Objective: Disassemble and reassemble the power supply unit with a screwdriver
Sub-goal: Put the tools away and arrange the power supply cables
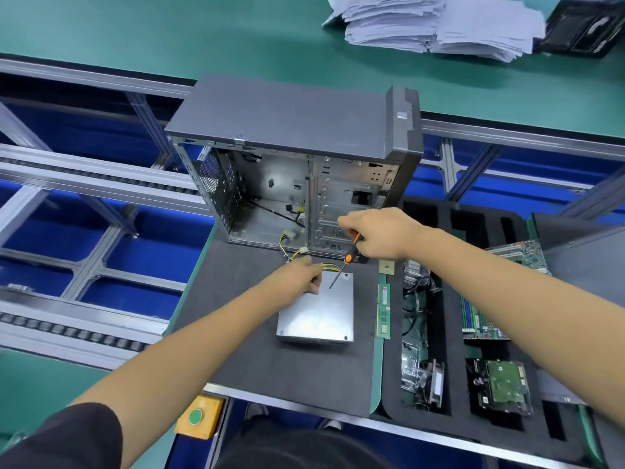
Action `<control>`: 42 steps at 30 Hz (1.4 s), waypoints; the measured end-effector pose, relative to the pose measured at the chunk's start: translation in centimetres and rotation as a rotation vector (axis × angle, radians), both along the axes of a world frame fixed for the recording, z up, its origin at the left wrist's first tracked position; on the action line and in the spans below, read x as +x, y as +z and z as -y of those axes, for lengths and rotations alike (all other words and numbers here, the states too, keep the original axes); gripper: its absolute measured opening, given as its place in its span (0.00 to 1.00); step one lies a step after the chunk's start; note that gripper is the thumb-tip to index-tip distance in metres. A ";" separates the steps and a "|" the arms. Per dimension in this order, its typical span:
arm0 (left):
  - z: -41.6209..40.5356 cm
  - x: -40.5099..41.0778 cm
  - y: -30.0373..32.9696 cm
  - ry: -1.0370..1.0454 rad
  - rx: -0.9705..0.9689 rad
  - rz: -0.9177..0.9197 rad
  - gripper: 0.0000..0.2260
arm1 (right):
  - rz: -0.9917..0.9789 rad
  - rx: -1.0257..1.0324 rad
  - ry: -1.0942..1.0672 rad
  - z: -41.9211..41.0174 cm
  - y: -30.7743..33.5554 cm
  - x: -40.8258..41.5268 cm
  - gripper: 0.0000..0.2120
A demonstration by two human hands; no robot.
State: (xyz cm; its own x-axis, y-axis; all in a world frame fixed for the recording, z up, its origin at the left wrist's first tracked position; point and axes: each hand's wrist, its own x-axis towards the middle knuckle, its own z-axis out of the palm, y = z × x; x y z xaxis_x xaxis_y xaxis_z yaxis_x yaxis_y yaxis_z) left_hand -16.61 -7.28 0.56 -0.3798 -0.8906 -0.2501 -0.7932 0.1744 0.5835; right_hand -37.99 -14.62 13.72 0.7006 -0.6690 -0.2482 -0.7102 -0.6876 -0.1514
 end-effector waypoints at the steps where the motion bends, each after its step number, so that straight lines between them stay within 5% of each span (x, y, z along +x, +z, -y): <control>1: 0.0 0.0 -0.1 0.022 0.011 -0.019 0.02 | 0.009 -0.003 0.002 0.0 0.0 -0.1 0.10; 8: -1.7 0.8 -0.6 0.269 0.239 -0.570 0.08 | 0.086 -0.018 -0.008 0.8 0.2 -0.1 0.08; 12: -1.7 1.0 -0.6 0.419 0.267 -0.735 0.06 | 0.112 -0.017 -0.001 0.9 0.2 0.5 0.07; 24: -0.9 2.7 -1.1 0.445 0.314 -0.911 0.06 | 0.098 -0.048 0.003 1.3 1.1 2.9 0.07; 33: 0.2 5.1 -1.6 0.346 0.335 -0.902 0.06 | 0.081 -0.074 0.059 1.1 2.4 5.4 0.16; 42: 0.4 6.2 -1.5 0.315 0.324 -0.905 0.05 | 0.021 -0.137 0.114 0.5 2.7 7.2 0.08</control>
